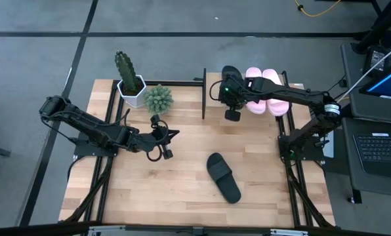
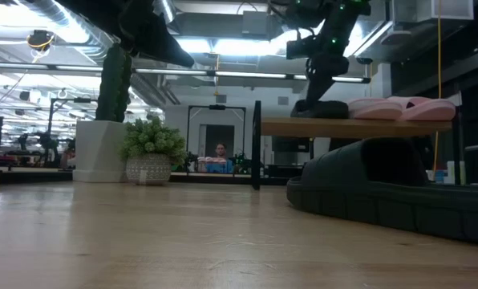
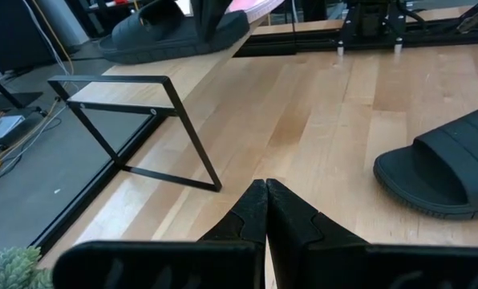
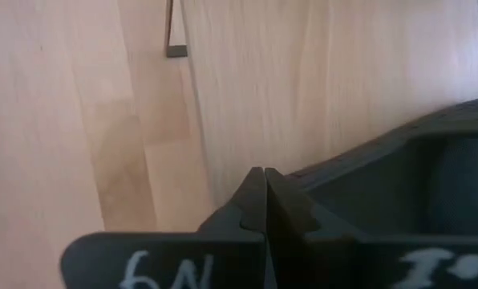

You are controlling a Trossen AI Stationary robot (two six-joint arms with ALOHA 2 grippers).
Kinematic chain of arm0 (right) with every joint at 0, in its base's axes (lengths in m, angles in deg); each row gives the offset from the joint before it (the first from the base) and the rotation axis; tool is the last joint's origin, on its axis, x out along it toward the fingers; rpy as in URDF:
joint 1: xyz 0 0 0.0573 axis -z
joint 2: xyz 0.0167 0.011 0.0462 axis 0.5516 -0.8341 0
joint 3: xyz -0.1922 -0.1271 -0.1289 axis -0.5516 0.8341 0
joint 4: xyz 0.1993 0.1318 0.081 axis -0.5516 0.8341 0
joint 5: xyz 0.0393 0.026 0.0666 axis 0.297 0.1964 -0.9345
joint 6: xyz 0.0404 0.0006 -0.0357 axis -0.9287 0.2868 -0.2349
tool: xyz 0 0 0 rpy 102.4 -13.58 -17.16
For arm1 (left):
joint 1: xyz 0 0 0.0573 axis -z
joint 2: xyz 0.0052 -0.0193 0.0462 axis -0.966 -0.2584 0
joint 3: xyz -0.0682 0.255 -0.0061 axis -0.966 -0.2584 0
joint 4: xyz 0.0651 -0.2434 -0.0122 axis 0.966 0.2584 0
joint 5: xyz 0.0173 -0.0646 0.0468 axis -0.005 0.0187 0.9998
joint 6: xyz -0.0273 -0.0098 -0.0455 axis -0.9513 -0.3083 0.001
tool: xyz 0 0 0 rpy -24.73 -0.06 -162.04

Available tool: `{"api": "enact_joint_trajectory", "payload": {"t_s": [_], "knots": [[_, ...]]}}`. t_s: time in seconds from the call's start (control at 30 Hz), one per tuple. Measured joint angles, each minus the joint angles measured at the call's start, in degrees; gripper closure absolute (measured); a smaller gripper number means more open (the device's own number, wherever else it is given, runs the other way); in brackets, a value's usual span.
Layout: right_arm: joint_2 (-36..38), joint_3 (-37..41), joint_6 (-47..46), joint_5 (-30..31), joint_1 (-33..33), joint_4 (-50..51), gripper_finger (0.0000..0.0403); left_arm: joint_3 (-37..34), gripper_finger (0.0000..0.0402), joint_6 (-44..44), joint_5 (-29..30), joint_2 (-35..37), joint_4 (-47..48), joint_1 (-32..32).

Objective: Pick and place slides into the shelf
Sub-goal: Put the left black slides on the shelf, then put the black slides on the shelf

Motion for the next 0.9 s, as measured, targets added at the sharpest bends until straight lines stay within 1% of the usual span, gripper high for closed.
{"api": "enact_joint_trajectory", "payload": {"t_s": [0.47, 0.63, 0.77, 0.9], "knots": [[1.3, -0.1, 4.2, 0.0, 0.0, -11.0, 0.0403, 0.0, 0.0402, 0.0, -0.4, 0.0, 0.0, 0.0], [3.1, -0.1, 5.4, 4.7, 0.0, -15.5, 0.0403, 0.0, 0.0402, 0.1, -0.5, 0.0, 0.1, 0.0], [6.4, -0.1, 4.6, 9.3, -0.2, -15.8, 0.0403, 0.0, 0.0402, 0.1, -0.4, 0.0, 0.2, 0.0], [11.0, 0.1, 3.0, 10.1, -1.3, -15.8, 0.0403, 0.0, 0.0402, 0.1, -0.4, 0.0, 0.2, 0.0]]}}
